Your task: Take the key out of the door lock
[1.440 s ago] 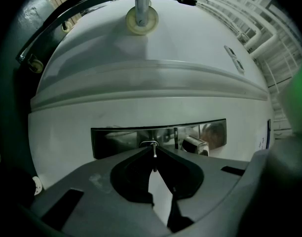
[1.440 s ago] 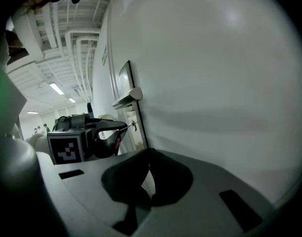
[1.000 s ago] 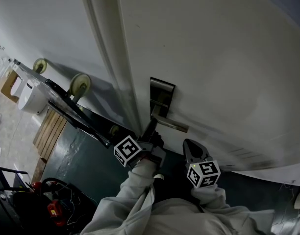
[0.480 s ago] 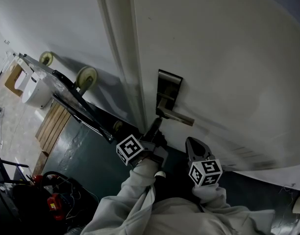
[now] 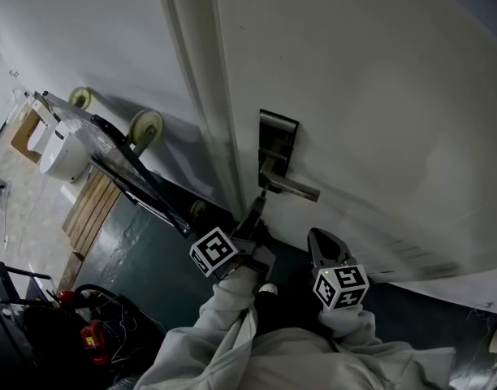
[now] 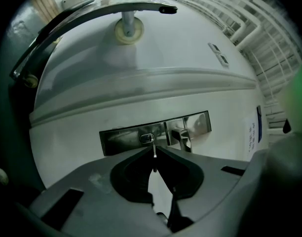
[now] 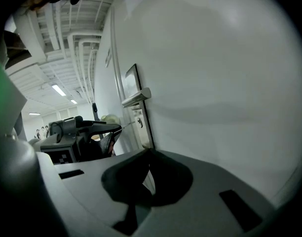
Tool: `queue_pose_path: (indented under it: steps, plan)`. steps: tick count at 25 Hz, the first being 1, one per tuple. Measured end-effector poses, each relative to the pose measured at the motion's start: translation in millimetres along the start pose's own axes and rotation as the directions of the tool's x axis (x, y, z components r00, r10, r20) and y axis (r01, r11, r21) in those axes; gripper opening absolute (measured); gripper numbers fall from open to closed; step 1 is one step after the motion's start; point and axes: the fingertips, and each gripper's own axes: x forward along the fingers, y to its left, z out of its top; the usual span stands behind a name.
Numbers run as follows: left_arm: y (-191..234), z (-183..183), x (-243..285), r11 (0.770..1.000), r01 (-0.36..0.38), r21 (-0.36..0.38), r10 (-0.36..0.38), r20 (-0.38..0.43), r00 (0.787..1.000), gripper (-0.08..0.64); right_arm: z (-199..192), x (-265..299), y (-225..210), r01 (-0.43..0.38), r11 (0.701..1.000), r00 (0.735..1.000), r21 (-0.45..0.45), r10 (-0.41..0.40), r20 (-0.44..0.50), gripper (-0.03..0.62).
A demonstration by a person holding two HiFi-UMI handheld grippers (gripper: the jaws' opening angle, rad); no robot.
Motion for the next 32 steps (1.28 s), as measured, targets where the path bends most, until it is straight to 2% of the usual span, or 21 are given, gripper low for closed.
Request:
queue_pose_path:
  steps: [8,11,16,18,20,24,28,30,32]
  plan:
    - [0,15,-26,0.986,-0.027,0.162,0.026,0.009,1.000,0.026,4,1,8,-0.038,0.999,0.999,0.009,0.037,0.010,0.052]
    - [3,19,-37,0.966,-0.056,0.252,0.056,0.008,0.998,0.026,4,2,12,-0.051,0.999,0.999,0.005,0.051,0.012,0.052]
    - [5,27,-54,0.917,-0.103,0.384,0.100,0.027,0.995,0.026,3,5,12,-0.063,0.998,0.998,0.006,0.063,0.010,0.051]
    - [1,28,-59,0.879,-0.119,0.462,0.118,0.033,0.993,0.026,3,5,11,-0.064,0.998,0.998,0.004,0.064,0.012,0.052]
    - [-5,29,-63,0.821,-0.132,0.555,0.135,0.036,0.990,0.026,5,6,10,-0.063,0.998,0.998,-0.008,0.063,0.019,0.052]
    - [-13,27,-70,0.675,-0.146,0.724,0.170,0.040,0.985,0.027,10,4,7,-0.062,0.998,0.997,-0.031,0.063,0.035,0.051]
    - [-17,18,-72,0.544,-0.130,0.829,0.181,0.035,0.983,0.026,15,1,4,-0.059,0.998,0.997,-0.030,0.060,0.049,0.052]
    - [-19,12,-70,0.502,-0.108,0.858,0.172,0.024,0.985,0.028,19,-2,3,-0.060,0.998,0.996,-0.034,0.062,0.063,0.051]
    - [-21,5,-69,0.484,-0.084,0.871,0.160,0.007,0.987,0.027,24,-4,3,-0.059,0.997,0.995,-0.052,0.063,0.077,0.051]
